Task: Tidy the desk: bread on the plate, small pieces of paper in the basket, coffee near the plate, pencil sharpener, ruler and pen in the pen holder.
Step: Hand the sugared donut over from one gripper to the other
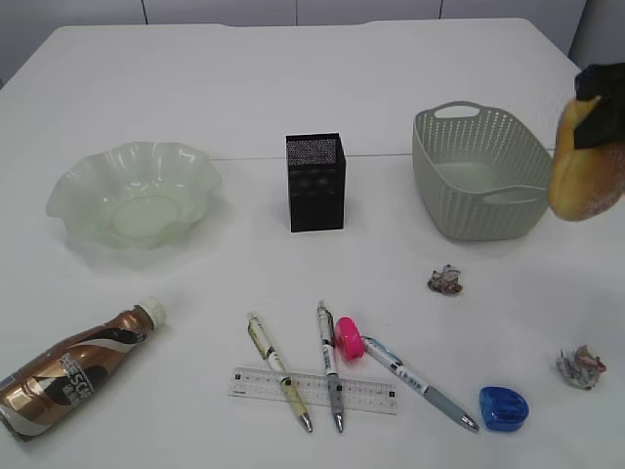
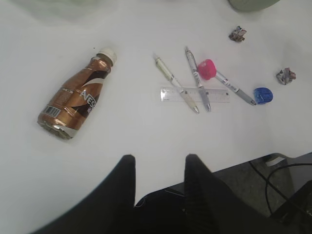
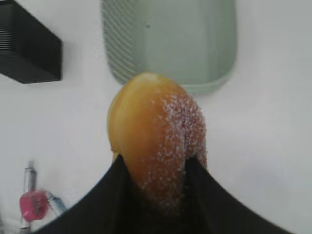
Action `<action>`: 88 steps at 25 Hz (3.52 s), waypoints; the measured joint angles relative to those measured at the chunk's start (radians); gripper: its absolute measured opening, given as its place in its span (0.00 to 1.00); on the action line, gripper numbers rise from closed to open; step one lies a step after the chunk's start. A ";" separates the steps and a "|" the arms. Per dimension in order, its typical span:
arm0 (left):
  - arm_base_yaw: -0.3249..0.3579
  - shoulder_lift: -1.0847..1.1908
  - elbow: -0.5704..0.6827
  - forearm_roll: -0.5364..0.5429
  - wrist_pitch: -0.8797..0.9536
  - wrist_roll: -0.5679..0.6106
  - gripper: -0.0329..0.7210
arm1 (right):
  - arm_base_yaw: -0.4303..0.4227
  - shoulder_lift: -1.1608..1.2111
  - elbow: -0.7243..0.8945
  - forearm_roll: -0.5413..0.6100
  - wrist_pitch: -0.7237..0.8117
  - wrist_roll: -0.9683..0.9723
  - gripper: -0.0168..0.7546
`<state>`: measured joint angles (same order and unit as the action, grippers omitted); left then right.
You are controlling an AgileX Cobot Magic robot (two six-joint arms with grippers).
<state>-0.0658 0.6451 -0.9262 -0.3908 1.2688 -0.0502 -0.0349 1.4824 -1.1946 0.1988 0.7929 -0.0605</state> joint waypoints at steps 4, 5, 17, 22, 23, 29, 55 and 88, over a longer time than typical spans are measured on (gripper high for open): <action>0.000 0.000 0.000 -0.007 0.000 0.000 0.38 | 0.000 -0.080 0.000 0.219 -0.003 -0.314 0.31; 0.000 0.000 0.000 -0.013 0.000 0.000 0.38 | 0.000 -0.095 0.000 0.289 -0.003 -0.401 0.31; 0.000 0.002 0.000 -0.118 0.000 0.000 0.38 | 0.000 -0.144 0.000 0.738 0.257 -0.927 0.31; 0.000 0.062 0.000 -0.272 -0.002 0.042 0.38 | 0.000 -0.146 0.000 0.969 0.373 -1.075 0.31; 0.000 0.078 0.000 -0.304 -0.003 0.068 0.38 | 0.000 -0.146 0.000 1.014 0.391 -1.090 0.31; 0.000 0.207 0.000 -0.513 -0.016 0.273 0.43 | 0.000 -0.148 0.000 1.123 0.415 -1.112 0.31; -0.071 0.660 -0.161 -0.956 -0.059 0.675 0.76 | 0.159 -0.061 0.000 1.283 0.416 -1.201 0.31; -0.230 0.878 -0.173 -1.164 -0.087 0.790 0.77 | 0.159 0.057 0.000 1.312 0.406 -1.248 0.31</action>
<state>-0.2962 1.5232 -1.0988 -1.5552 1.1814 0.7396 0.1238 1.5389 -1.1946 1.5104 1.1987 -1.3081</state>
